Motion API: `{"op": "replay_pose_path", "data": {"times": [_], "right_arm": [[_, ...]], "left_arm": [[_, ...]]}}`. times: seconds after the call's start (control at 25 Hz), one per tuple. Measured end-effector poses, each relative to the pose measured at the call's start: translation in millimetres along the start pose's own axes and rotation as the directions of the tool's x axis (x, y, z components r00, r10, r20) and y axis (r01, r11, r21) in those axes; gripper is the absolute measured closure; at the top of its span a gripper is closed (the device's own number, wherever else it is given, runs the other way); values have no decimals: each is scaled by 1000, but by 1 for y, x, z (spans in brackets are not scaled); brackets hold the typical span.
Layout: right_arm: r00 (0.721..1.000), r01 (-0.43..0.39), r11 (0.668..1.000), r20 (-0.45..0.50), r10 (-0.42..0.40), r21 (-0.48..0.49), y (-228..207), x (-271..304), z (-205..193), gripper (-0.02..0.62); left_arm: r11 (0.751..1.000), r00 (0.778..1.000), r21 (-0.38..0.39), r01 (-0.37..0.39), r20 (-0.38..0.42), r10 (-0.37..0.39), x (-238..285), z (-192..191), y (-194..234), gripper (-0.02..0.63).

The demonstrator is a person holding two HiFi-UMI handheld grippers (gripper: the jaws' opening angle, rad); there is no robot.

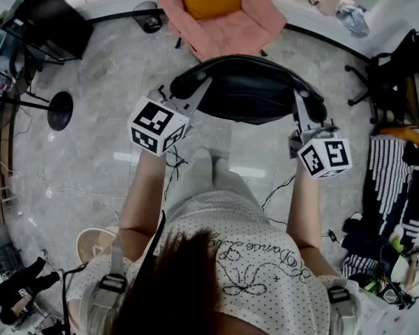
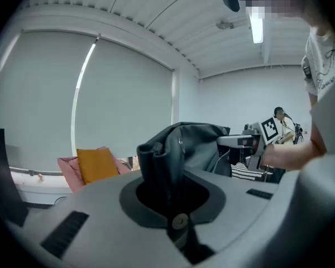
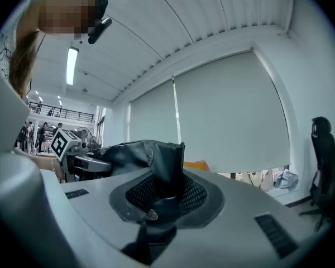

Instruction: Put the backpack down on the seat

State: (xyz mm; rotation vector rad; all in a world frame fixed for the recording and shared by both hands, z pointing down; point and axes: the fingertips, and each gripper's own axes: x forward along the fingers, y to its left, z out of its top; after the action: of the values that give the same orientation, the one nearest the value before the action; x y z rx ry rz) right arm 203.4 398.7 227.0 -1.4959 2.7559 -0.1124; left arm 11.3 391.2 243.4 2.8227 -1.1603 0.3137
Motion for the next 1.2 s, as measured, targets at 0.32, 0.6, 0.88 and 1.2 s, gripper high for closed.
{"op": "replay_pose_path", "data": {"times": [0.32,0.6,0.88,1.2], "right_arm": [[1000,9,1000,-12,-9,28,3,-14,3,503],[1000,-10,1000,-5,10,28,-5,-9,6,502],[999,-36,999,15,35,28,-13,16,17,500],[999,-26,999,29,25,30,-36,65,18,500]], "left_arm": [[1000,1000,4,9,-3,-9,-7,4,-13,578],[1000,1000,24,-13,4,13,1,11,-9,578],[1000,999,20,-20,26,20,11,21,12,578],[1000,999,20,-10,36,10,48,23,57,578]]}}
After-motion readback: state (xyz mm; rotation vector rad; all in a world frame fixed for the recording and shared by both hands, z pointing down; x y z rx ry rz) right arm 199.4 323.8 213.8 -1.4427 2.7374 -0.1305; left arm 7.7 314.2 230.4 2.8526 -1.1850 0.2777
